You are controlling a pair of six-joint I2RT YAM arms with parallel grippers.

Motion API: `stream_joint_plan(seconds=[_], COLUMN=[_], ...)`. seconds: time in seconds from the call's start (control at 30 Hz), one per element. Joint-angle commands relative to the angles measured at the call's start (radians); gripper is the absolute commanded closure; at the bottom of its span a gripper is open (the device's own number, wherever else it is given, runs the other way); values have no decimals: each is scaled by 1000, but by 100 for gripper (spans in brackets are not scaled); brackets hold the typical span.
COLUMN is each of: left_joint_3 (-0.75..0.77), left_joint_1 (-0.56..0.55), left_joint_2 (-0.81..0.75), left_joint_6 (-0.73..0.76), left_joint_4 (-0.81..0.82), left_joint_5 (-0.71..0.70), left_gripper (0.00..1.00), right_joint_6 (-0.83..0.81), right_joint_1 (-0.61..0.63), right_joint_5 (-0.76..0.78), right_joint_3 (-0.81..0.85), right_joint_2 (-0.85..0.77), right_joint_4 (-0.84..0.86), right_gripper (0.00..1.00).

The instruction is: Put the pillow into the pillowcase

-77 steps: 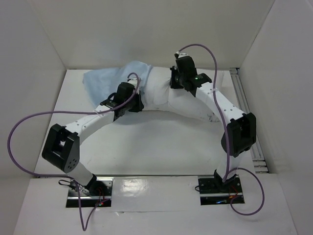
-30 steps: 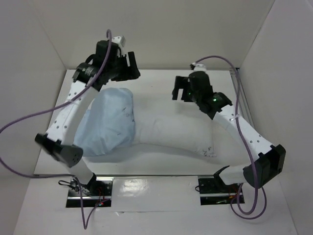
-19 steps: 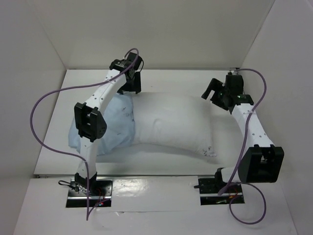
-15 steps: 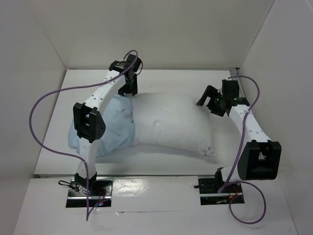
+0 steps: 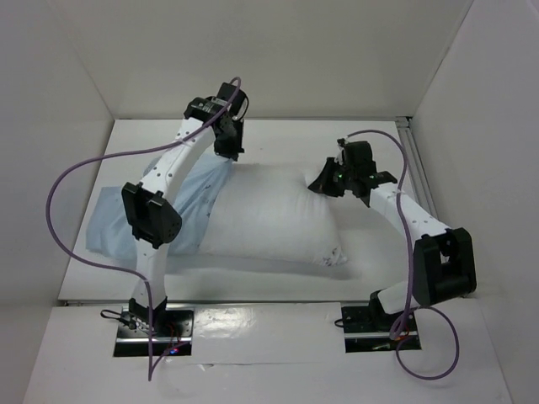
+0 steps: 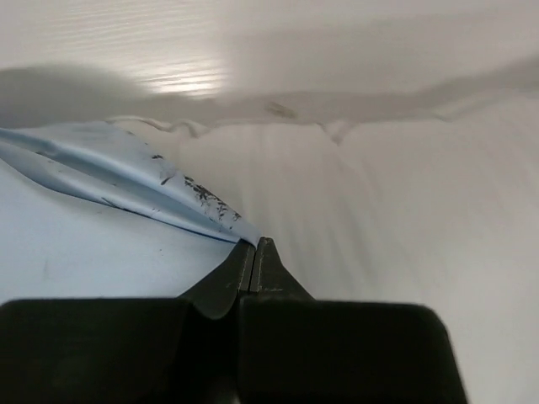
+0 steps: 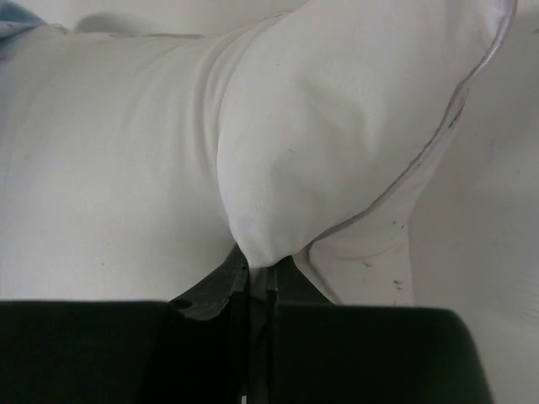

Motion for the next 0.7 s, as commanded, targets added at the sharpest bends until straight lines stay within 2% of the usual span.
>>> stream_joint_plan(seconds=[0.0,0.1,0.13,0.2,0.3,0.4,0.53,0.63,0.67], left_joint_3=[78,69,69,90,127,126,98,125,125], left_joint_1=[-84,-143,-163,-220,-243,-233,-196,-187,-187], left_joint_2=[-120,-158,-167,-167,-120,-65,-3,9,-20], left_joint_6=[17,-27,-58,-92,-135,-147,-98,-25,11], left_joint_4=[79,174,199,266,340,349,325,250,221], left_joint_5=[332,445,523,584,653,598,480,383,316], left_gripper=[100,100,100,100,100,100,100,71,51], right_joint_6=[32,32,32,57,89,132,170,170,170], right_joint_1=[29,39,56,84,145,154,52,-8,-43], right_joint_5=[-24,-2,-2,7,53,140,196,196,196], right_joint_3=[109,169,180,180,151,80,-79,-89,-89], right_joint_2=[-60,-82,-93,-119,-149,-197,-246,-246,-246], right_joint_4=[103,85,73,73,73,62,74,48,39], right_gripper=[100,100,100,100,100,100,100,100,100])
